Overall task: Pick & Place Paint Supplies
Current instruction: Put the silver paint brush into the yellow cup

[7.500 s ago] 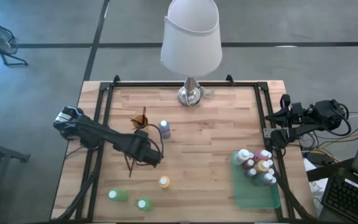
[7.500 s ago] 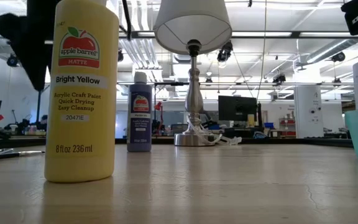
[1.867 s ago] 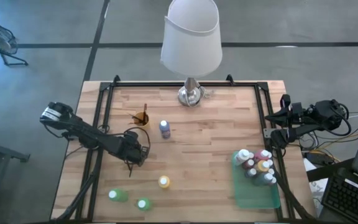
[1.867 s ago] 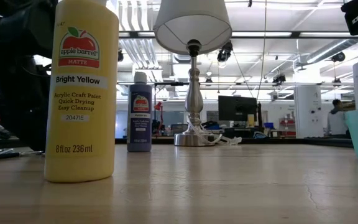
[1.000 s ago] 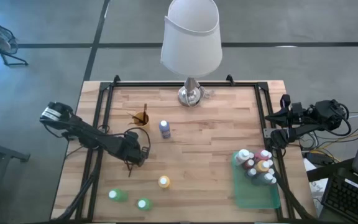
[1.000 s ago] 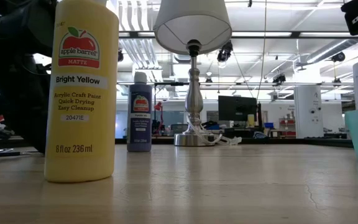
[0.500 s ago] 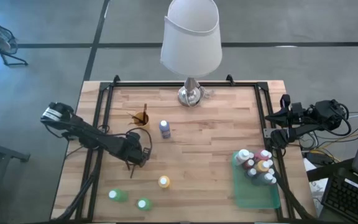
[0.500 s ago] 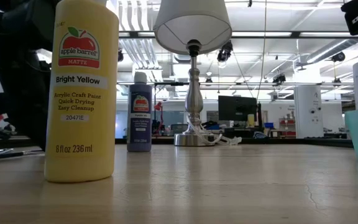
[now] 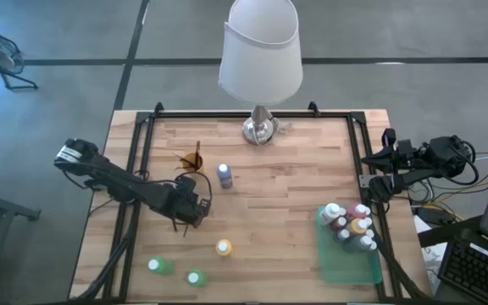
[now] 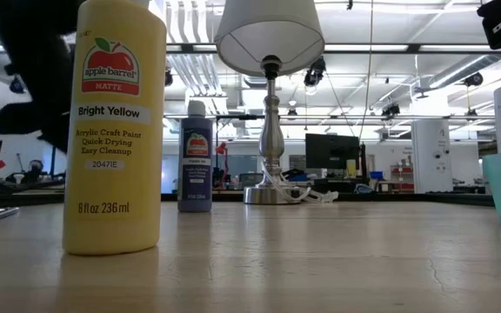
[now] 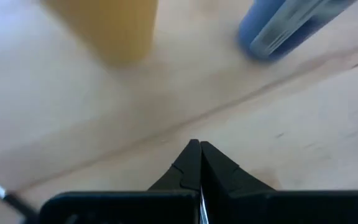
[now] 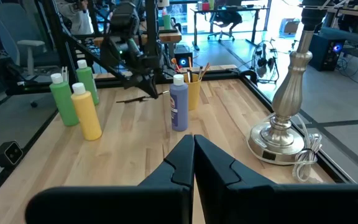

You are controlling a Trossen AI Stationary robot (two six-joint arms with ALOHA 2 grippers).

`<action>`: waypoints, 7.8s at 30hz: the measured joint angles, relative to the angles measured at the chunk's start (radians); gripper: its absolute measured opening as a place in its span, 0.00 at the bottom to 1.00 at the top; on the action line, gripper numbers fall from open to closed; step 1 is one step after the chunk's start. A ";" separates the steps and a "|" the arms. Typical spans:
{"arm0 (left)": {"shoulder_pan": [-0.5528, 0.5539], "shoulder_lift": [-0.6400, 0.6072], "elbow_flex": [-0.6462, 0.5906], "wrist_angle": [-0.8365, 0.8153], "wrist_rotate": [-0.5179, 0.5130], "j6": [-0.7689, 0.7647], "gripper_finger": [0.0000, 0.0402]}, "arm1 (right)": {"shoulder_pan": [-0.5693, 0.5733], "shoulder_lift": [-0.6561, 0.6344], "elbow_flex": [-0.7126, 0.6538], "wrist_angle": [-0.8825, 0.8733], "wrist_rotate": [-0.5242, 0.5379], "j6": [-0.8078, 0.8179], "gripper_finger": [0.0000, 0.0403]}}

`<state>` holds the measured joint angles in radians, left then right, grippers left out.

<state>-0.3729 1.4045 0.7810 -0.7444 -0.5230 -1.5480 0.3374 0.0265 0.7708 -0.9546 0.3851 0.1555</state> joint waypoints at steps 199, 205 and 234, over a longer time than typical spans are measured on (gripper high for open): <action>-0.287 0.024 0.585 -0.659 0.028 -0.204 0.21 | 0.000 0.000 0.000 0.000 0.000 0.000 0.02; -0.294 0.030 0.473 -0.686 0.047 -0.398 0.21 | 0.000 0.000 0.000 0.000 0.000 0.000 0.02; -0.155 0.030 -0.080 -0.429 0.153 -0.775 0.49 | 0.000 0.000 0.000 0.000 0.000 0.000 0.02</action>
<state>-0.5284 1.4345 0.7013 -1.1736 -0.3703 -2.3234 0.3374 0.0267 0.7707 -0.9546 0.3853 0.1557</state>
